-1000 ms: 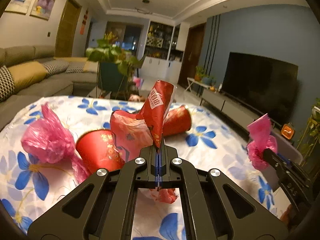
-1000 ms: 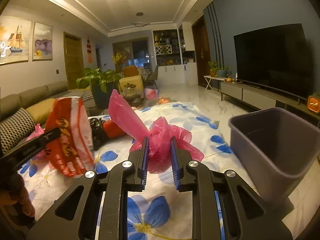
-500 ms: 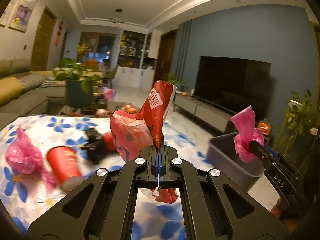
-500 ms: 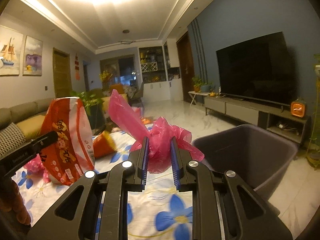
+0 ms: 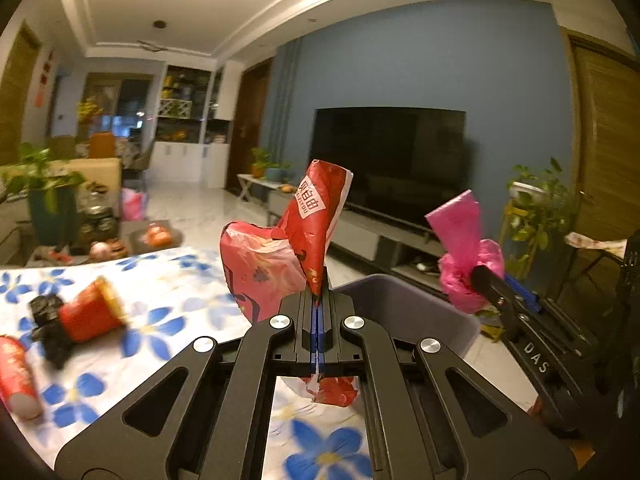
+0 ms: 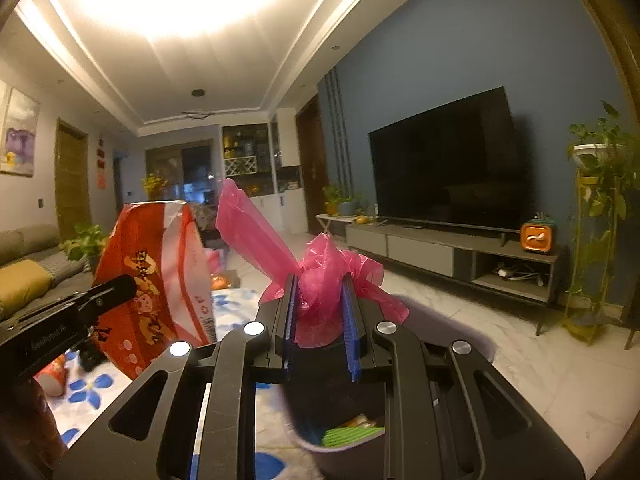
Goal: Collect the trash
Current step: 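Carry the red snack bag and pink bag over the grey bin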
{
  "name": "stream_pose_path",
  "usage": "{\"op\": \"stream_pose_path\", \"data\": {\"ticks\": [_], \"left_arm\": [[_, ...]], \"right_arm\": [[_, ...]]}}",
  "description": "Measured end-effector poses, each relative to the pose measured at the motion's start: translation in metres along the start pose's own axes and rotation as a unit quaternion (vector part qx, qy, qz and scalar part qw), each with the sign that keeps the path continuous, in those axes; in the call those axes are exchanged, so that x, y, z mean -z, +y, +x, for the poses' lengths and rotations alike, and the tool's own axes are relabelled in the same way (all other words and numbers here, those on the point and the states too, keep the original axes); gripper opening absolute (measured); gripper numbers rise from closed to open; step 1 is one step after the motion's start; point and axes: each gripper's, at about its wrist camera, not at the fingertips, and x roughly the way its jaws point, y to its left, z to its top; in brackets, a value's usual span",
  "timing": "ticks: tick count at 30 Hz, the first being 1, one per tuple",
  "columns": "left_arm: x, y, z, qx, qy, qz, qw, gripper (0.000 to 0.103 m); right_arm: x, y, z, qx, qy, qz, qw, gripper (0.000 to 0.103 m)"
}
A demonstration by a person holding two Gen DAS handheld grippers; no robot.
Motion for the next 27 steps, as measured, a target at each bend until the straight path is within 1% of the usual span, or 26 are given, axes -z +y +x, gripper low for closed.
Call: {"op": "stream_pose_path", "data": {"ticks": [5, 12, 20, 27], "left_arm": [[0.002, -0.017, 0.026, 0.019, 0.005, 0.009, 0.9998, 0.000], [0.008, -0.027, 0.054, 0.033, 0.014, 0.014, 0.9992, 0.000], [0.013, -0.033, 0.077, 0.037, 0.030, 0.013, 0.9988, 0.000], [0.018, -0.035, 0.089, 0.040, 0.044, 0.011, 0.9982, 0.000]], "right_arm": [[0.004, -0.016, 0.008, 0.008, -0.005, 0.006, 1.000, 0.021], [0.007, -0.024, 0.013, 0.011, -0.002, 0.010, 1.000, 0.021], [0.009, -0.029, 0.022, 0.013, 0.007, 0.016, 1.000, 0.022], [0.013, -0.027, 0.031, 0.018, 0.019, 0.022, 0.999, 0.022]]}}
